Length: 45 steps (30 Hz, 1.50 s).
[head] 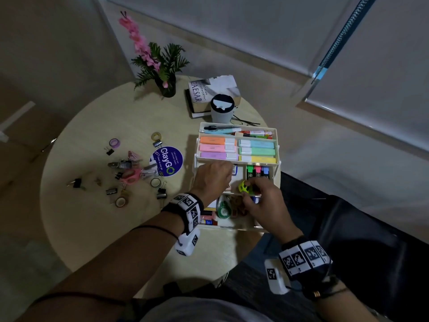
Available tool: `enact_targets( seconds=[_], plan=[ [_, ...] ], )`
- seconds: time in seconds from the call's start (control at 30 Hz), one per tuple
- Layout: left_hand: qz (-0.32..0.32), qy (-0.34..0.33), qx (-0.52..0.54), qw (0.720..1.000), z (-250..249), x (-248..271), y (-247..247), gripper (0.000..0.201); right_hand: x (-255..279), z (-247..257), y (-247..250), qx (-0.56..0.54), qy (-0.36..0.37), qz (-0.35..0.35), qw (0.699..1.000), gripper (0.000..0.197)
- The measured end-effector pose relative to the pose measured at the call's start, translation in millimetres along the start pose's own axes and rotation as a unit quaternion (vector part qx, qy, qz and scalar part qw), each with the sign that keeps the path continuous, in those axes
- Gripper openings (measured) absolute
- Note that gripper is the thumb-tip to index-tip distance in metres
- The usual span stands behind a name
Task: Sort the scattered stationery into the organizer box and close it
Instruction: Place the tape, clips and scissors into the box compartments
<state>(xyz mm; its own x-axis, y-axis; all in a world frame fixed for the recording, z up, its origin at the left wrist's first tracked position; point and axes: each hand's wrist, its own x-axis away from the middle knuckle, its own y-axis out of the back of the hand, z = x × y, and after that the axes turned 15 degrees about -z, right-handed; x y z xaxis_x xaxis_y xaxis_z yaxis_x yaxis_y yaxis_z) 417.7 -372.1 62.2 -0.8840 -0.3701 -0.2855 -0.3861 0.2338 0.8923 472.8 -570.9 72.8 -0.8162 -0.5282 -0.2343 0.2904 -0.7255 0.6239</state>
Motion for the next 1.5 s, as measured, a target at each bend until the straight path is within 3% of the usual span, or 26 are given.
enact_targets(
  seconds=[0.07, 0.13, 0.2, 0.3, 0.53, 0.77, 1.0, 1.23, 1.37, 1.5],
  plan=[
    [0.005, -0.011, 0.018, 1.000, 3.7, 2.2, 0.7, 0.004, -3.6, -3.4, -4.5, 0.006, 0.009, 0.002, 1.000, 0.019],
    [0.018, -0.021, 0.027, 0.999, 9.3, 6.5, 2.6, 0.015, -8.0, -4.9, -8.9, 0.011, 0.017, 0.009, 1.000, 0.020],
    [0.061, -0.032, 0.047, 0.997, 15.7, 11.8, 4.4, 0.025, -12.9, -5.5, -13.3, 0.026, 0.022, 0.016, 0.999, 0.021],
    [0.099, -0.045, 0.062, 0.992, 20.5, 17.0, 7.7, 0.025, -20.4, -7.0, -21.3, 0.062, 0.025, 0.028, 0.997, 0.019],
    [0.086, -0.036, 0.061, 0.994, 23.5, 23.0, 10.8, 0.026, -31.5, -10.2, -40.2, 0.067, 0.067, 0.043, 0.995, 0.015],
    [0.096, -0.036, 0.080, 0.992, 27.5, 32.1, 16.8, 0.028, -33.0, -11.6, -54.9, 0.073, 0.064, 0.040, 0.994, 0.020],
    [0.100, -0.041, 0.102, 0.989, 33.3, 37.6, 31.4, 0.029, -30.6, -9.4, -59.2, 0.099, 0.086, 0.038, 0.991, 0.008],
    [0.064, 0.005, 0.159, 0.985, 64.7, 54.9, 59.5, 0.025, -25.6, 0.4, -62.8, 0.150, 0.111, 0.010, 0.982, 0.018],
    [0.029, 0.043, 0.162, 0.985, 103.8, 76.3, 82.3, 0.008, -22.4, 44.7, -82.1, 0.099, 0.128, 0.000, 0.987, 0.018],
    [0.019, 0.101, 0.137, 0.985, 151.8, 98.2, 101.7, 0.011, -25.4, 87.3, -123.6, 0.034, 0.128, 0.036, 0.991, 0.013]
  ],
)
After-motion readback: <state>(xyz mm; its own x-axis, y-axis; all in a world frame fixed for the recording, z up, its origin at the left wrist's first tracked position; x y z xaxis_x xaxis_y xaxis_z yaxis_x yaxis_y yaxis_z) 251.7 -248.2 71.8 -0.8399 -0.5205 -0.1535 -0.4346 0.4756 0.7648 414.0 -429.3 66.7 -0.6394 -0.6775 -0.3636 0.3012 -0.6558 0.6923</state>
